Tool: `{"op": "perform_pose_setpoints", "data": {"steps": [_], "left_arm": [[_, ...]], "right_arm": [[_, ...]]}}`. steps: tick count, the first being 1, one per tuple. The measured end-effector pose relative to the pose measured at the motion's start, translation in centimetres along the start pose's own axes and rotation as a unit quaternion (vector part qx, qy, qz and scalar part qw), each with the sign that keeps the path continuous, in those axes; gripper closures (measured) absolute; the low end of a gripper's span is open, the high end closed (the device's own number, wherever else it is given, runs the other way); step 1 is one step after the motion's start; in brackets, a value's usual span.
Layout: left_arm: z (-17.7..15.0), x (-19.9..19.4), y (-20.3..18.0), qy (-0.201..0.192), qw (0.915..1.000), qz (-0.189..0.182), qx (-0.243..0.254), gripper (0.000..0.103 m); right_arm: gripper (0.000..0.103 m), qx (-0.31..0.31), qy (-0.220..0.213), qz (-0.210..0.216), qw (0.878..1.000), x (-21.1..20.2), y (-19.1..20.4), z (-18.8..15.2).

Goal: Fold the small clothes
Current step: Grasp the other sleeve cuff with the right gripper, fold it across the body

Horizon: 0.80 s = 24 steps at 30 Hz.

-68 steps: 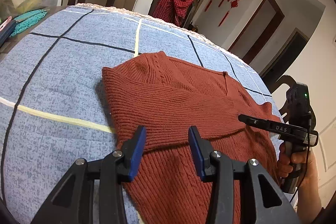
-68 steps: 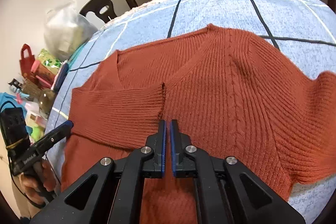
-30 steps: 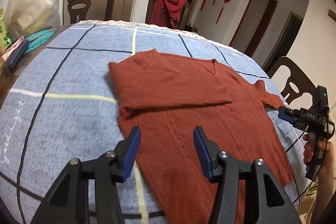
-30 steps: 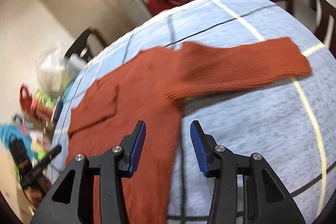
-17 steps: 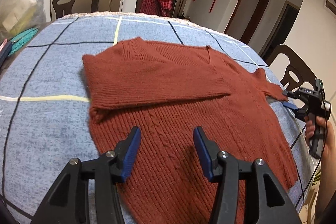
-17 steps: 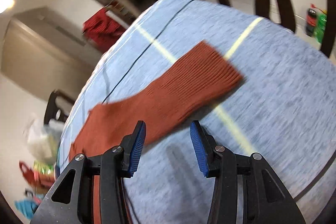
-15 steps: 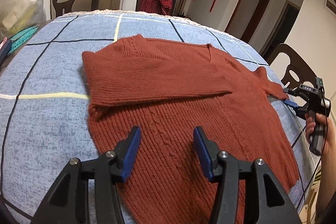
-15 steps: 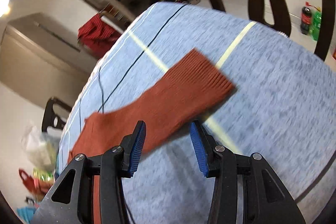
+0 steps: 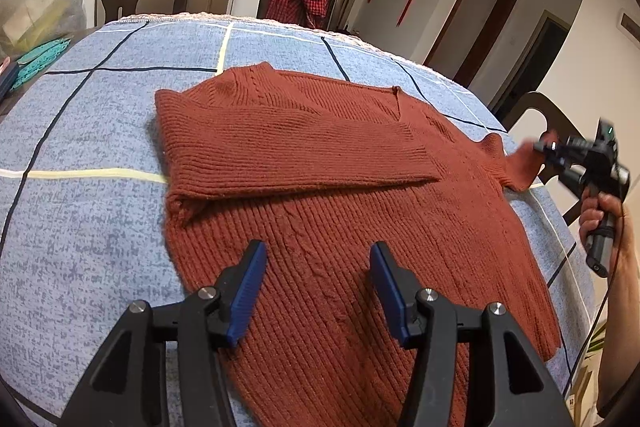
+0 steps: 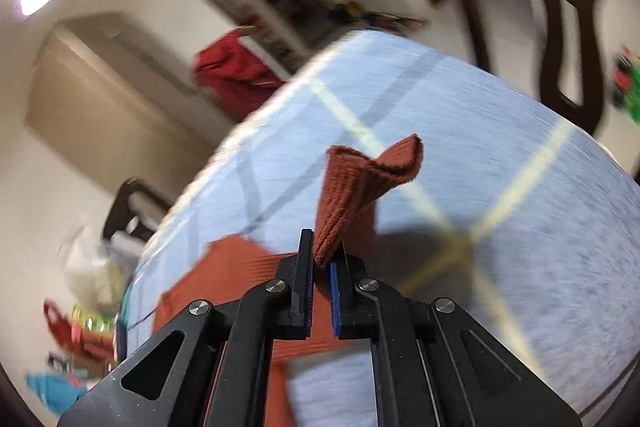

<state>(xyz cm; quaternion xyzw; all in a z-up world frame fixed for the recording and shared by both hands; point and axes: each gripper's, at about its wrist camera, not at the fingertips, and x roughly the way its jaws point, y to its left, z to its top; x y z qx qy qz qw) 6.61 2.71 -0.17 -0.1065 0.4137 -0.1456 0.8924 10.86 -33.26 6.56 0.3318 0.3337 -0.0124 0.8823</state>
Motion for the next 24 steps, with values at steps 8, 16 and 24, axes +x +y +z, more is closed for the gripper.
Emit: {"op": "perform_pose_setpoints", "data": {"steps": [8, 16, 24], "left_arm": [[0.0, -0.1, 0.2, 0.0, 1.0, -0.002, -0.001, 0.046], [0.3, -0.2, -0.2, 0.006, 0.9999, 0.008, 0.006, 0.046], [4.0, -0.3, -2.5, -0.01, 0.999, -0.041, 0.013, 0.046]], "right_arm": [[0.097, -0.126, 0.074, 0.125, 0.981, 3.3, 11.9, -5.1], [0.088, -0.216, 0.228, 0.121, 0.942, 9.7, 14.9, -13.5], [0.088, -0.228, 0.206, 0.134, 0.942, 6.3, 11.6, -13.4]]}}
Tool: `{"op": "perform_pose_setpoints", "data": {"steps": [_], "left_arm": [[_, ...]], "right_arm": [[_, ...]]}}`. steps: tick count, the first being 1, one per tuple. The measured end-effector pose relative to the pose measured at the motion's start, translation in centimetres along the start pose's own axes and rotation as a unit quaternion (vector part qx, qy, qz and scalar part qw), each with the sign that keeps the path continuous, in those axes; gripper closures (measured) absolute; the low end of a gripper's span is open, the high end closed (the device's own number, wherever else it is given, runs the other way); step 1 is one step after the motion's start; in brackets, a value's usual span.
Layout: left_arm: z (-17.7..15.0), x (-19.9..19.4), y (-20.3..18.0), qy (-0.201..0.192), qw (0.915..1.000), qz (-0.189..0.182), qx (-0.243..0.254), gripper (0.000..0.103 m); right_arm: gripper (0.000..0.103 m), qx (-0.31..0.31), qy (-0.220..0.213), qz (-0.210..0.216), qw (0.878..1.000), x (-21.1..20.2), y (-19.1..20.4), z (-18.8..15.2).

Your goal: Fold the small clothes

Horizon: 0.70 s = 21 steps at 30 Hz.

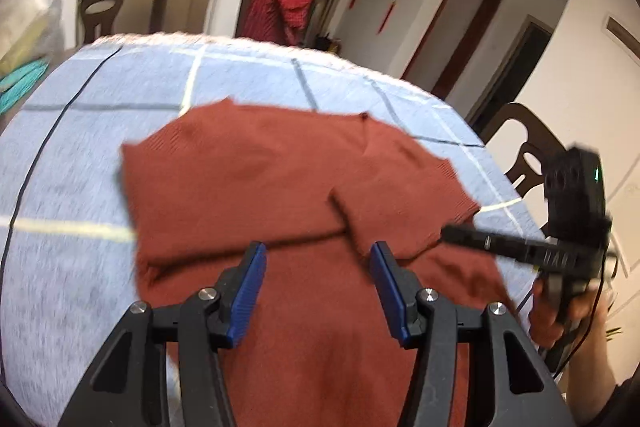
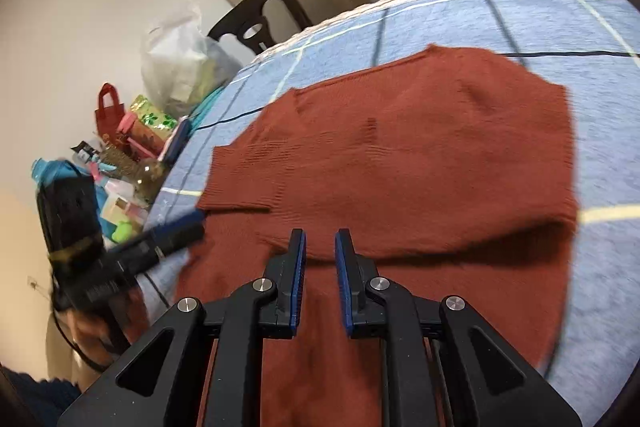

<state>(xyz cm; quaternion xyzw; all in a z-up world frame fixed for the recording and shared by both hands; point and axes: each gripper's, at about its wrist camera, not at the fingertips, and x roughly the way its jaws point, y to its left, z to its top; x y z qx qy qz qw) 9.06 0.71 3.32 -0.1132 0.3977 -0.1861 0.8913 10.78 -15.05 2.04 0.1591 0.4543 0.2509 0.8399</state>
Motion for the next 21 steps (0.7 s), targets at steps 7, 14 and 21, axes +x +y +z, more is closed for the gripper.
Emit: {"op": "perform_pose_setpoints", "data": {"steps": [7, 14, 21], "left_arm": [[1.8, 5.9, -1.6, 0.055, 0.9977, -0.04, -0.005, 0.046], [2.1, 7.5, -2.5, 0.063, 0.9971, -0.041, 0.01, 0.078], [2.9, 7.0, -3.8, 0.055, 0.996, -0.057, 0.041, 0.096]], "right_arm": [[0.088, 0.04, -0.001, -0.038, 0.998, -1.2, -3.5, -0.8], [0.088, 0.046, -0.005, -0.027, 0.999, -1.4, -4.2, -1.0], [0.088, 0.044, -0.013, -0.024, 0.999, -1.3, -4.3, -1.2]]}}
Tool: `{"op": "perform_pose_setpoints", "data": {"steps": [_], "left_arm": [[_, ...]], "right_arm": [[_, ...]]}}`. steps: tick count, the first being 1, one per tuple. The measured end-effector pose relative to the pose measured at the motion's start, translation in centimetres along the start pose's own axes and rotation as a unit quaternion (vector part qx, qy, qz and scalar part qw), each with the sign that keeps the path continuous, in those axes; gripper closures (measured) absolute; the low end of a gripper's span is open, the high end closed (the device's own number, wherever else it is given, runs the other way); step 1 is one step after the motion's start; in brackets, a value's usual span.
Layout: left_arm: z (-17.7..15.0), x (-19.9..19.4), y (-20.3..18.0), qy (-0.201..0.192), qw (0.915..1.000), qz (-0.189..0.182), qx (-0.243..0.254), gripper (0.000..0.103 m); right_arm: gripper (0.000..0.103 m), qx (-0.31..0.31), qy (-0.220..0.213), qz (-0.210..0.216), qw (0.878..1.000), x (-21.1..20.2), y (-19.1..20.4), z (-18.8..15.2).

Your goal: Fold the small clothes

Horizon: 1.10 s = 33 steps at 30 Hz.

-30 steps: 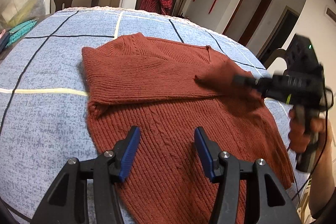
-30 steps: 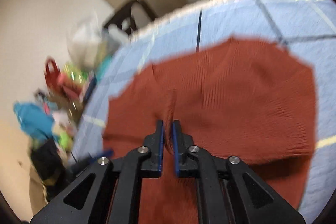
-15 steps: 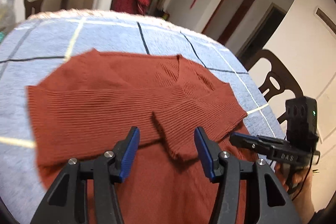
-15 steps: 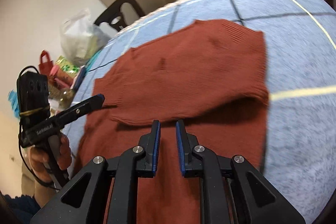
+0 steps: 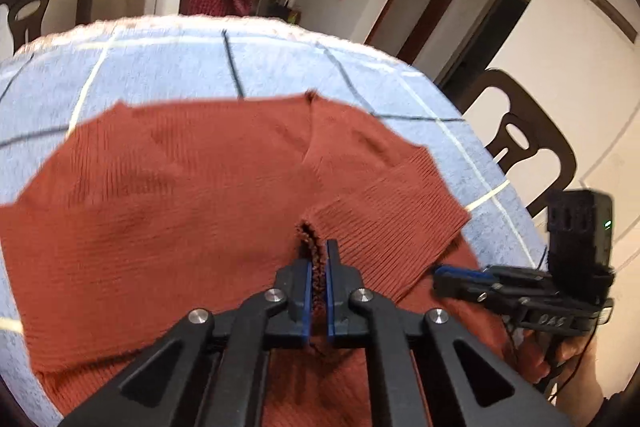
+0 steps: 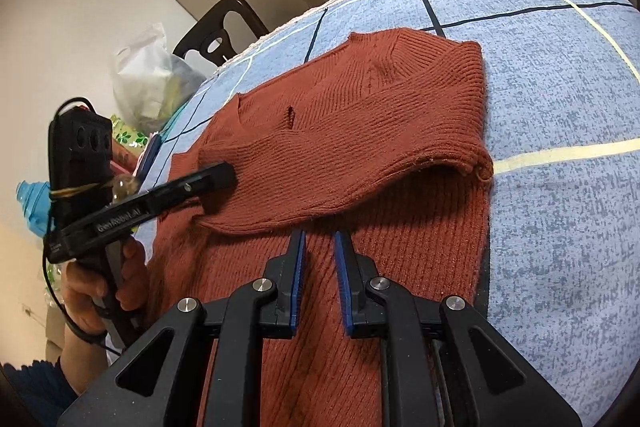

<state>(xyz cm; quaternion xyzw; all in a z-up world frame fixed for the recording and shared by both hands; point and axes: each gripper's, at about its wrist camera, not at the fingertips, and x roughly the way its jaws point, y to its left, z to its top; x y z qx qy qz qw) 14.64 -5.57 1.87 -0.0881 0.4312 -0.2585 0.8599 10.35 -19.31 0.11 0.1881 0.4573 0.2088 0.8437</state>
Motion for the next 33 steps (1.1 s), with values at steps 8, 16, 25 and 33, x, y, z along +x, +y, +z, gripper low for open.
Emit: {"op": "perform_pose_setpoints", "data": {"steps": [8, 16, 25, 33], "left_arm": [[3.2, -1.3, 1.8, -0.041, 0.9989, -0.001, -0.022, 0.096], [0.2, 0.2, 4.1, 0.006, 0.9975, -0.01, -0.07, 0.068], [0.0, 0.9, 2.4, 0.009, 0.9993, 0.014, -0.034, 0.058], [-0.1, 1.0, 1.4, 0.01, 0.9998, 0.017, -0.005, 0.094]], "right_arm": [[0.088, -0.002, -0.004, 0.001, 1.0, -0.2, -0.1, -0.3], [0.088, -0.006, -0.007, -0.001, 1.0, -0.3, 0.1, -0.5], [0.088, -0.006, -0.009, -0.004, 1.0, -0.3, 0.2, -0.5], [0.088, -0.003, -0.011, -0.001, 1.0, -0.3, 0.1, -0.4]]}}
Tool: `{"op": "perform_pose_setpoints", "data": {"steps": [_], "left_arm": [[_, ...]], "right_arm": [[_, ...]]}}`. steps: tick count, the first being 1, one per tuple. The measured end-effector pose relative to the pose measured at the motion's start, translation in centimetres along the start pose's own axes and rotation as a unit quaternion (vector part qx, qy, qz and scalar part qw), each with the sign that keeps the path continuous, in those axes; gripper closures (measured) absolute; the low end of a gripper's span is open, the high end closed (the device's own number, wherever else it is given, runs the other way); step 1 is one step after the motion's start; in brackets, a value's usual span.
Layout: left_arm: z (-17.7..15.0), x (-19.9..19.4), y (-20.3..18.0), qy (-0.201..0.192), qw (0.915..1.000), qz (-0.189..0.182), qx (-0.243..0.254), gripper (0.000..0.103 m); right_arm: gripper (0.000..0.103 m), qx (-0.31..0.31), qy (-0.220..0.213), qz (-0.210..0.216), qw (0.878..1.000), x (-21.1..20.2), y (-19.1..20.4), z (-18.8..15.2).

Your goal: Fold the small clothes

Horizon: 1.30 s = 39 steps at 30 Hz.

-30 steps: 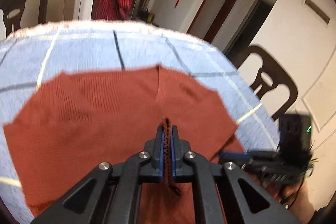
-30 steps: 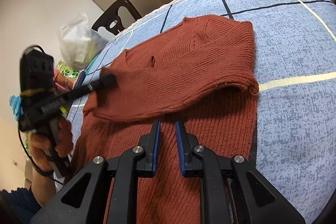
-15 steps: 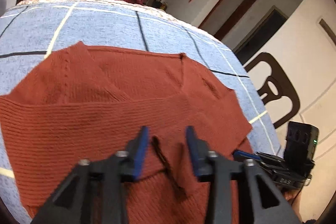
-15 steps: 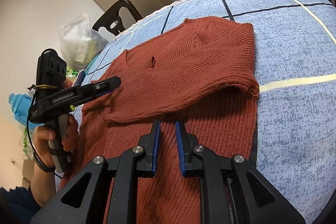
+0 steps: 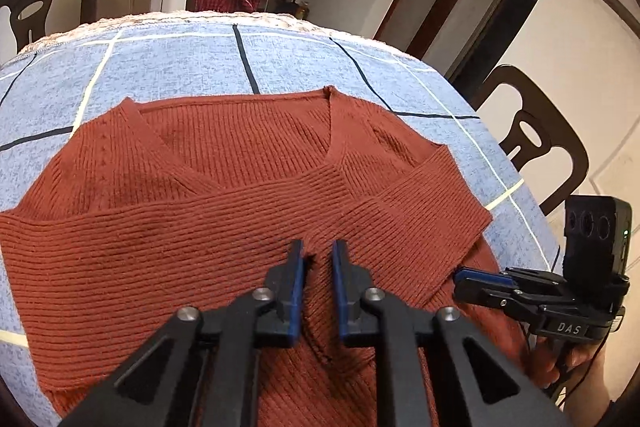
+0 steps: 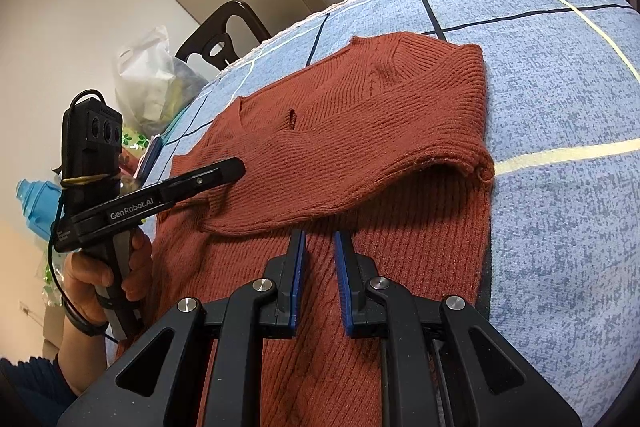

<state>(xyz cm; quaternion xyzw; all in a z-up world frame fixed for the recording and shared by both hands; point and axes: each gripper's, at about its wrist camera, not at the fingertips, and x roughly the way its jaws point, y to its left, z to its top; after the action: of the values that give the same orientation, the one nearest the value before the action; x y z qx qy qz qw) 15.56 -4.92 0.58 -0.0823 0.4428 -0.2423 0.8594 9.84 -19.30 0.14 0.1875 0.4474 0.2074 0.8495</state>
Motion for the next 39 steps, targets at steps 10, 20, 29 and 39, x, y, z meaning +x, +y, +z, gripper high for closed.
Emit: {"op": "perform_pose_setpoints", "data": {"steps": [10, 20, 29, 39], "left_arm": [[3.1, -2.2, 0.7, -0.051, 0.9986, -0.012, -0.01, 0.097], [2.3, 0.2, 3.6, -0.021, 0.9984, 0.017, -0.05, 0.095], [-0.2, -3.6, 3.4, -0.043, 0.9985, 0.029, -0.019, 0.078], [-4.6, -6.2, 5.5, -0.031, 0.9974, 0.062, -0.021, 0.078]], "right_arm": [[0.088, 0.002, -0.002, 0.001, 1.0, -0.1, 0.0, -0.1], [0.088, -0.005, 0.012, -0.015, 1.0, -0.2, 0.4, 0.3], [0.088, 0.03, -0.043, -0.065, 0.997, -2.2, -1.4, 3.1], [0.088, 0.001, -0.012, -0.077, 0.997, -3.0, -1.0, 2.3]]}}
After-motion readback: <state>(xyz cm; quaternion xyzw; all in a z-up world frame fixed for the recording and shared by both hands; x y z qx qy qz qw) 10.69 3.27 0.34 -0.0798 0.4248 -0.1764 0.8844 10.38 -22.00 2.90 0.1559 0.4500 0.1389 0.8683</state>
